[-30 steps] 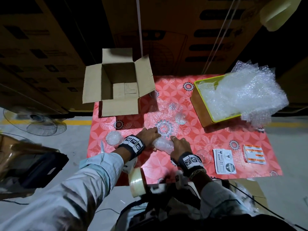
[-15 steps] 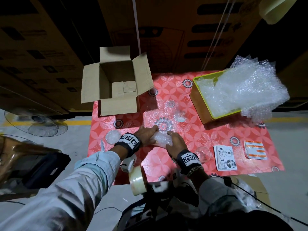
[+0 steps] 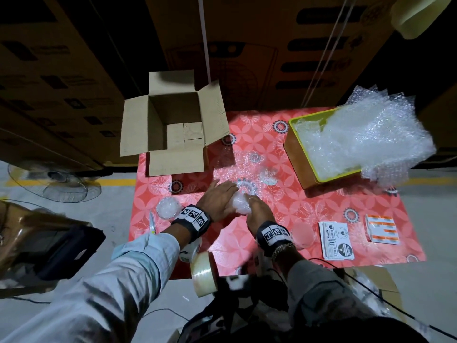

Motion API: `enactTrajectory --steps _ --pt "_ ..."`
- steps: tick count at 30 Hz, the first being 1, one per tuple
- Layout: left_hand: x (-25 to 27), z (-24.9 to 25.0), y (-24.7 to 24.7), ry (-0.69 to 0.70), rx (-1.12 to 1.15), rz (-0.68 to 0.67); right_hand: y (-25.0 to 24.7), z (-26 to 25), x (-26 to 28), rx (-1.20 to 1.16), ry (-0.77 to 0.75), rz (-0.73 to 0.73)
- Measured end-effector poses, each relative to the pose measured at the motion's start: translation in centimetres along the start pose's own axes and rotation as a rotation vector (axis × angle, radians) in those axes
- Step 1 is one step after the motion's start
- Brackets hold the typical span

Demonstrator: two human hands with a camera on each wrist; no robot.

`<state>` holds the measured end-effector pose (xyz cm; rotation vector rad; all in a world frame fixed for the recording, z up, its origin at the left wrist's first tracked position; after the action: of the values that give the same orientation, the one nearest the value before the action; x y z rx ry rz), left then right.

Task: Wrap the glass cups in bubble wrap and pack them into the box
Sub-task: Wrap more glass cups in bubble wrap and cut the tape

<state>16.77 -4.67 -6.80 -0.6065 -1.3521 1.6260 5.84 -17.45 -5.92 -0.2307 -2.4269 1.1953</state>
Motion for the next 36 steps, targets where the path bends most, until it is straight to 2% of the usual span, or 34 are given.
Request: enactTrajectory --steps 2,6,9,12,14,16,17,20,23,25,27,30,33,36 --pt "0.1 0.1 0.1 0.022 0.027 -0.001 -0.3 -0.2 -0.5 0.006 0.038 -0.073" --pt "-0.3 -0.3 0.5 -0.038 0.18 -0.038 -0.6 -0.1 -1.0 0.043 0.034 -0.14" --pt "-0.8 -0.6 0.0 -0.037 0.247 -0.169 -1.1 0.3 -0.6 0.063 0.055 -0.149" --pt "-0.2 -0.1 -0.3 -0.045 0.274 -0.324 -1.6 0.5 0.1 0.096 0.092 -0.267" --pt "0.6 0.3 -0.1 -0.069 0.283 -0.379 -1.6 1.0 0.4 0.068 0.132 -0.323" --pt "1.1 0.7 0.2 -0.11 0.315 -0.368 -1.7 1.4 0.8 0.009 0.154 -0.29" --pt "1.2 1.0 0.0 -0.13 0.336 -0.359 -1.9 1.6 1.0 -0.007 0.142 -0.224" --pt "1.2 1.3 -0.5 -0.186 0.335 -0.366 -2.5 1.6 1.4 0.021 0.007 -0.05" --pt "1.3 0.6 -0.2 -0.243 0.285 -0.325 -2.3 0.5 1.8 0.133 -0.125 0.027" --pt "1.1 0.4 -0.3 -0.265 0.231 -0.292 -1.8 -0.2 2.4 0.189 -0.155 0.01" --pt "0.7 0.5 -0.5 -0.294 0.15 -0.246 -1.2 -0.2 3.2 0.231 -0.142 -0.082" --pt "-0.1 0.8 -1.2 -0.291 0.058 -0.096 -0.4 0.2 3.9 0.246 -0.143 -0.19" --pt "-0.8 1.8 -2.0 -0.177 0.065 0.018 0.3 0.9 3.0 0.253 -0.168 -0.173" --pt "-1.0 2.6 -1.9 -0.086 0.03 -0.031 0.0 1.3 1.4 0.248 -0.154 -0.173"
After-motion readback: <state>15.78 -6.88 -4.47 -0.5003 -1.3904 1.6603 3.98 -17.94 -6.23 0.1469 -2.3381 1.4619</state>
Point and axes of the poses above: each hand's wrist, its own x-axis away from the middle knuckle, its own y-axis out of the palm, z = x × y, the point moved 3 cm from there along -x, towards the middle knuckle, and after that the axes turned 1 degree about z, right-handed, at the moved point
